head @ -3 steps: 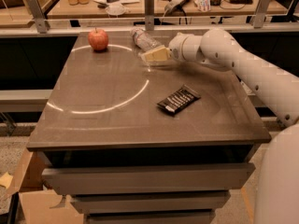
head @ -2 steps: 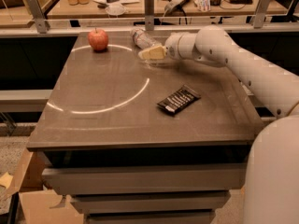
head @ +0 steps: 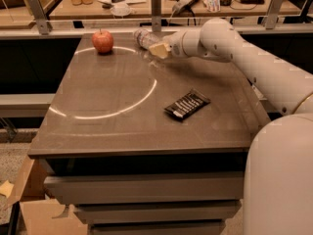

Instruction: Move water bottle near rxbar chocolate

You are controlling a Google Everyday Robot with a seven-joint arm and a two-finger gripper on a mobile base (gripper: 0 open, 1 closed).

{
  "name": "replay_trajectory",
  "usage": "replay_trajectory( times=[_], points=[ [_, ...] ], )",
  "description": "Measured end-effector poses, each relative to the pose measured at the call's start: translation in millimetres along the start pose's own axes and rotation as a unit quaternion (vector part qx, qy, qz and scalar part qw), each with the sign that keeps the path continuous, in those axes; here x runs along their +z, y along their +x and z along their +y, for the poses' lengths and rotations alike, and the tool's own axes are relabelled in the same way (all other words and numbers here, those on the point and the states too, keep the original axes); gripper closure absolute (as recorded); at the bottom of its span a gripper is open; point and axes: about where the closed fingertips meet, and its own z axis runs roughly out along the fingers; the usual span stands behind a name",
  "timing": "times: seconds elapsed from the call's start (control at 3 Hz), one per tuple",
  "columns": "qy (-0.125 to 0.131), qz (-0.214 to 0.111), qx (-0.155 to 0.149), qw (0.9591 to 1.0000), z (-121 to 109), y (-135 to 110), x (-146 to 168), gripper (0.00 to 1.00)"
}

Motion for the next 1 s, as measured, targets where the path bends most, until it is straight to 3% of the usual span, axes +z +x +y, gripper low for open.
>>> replay_trajectory(
  times=[0.33, 0.67, 1.0],
  points=[
    [-0.017, 0.012, -0.006, 0.9998, 4.6, 1.7, -4.5, 0.92],
    [-0.014, 0.012, -0.01, 0.9998, -8.6, -1.3, -43.6, 1.0],
    [-0.013, 0.026, -0.025, 0.9993, -17.6, 8.3, -98.1, 1.0]
  ],
)
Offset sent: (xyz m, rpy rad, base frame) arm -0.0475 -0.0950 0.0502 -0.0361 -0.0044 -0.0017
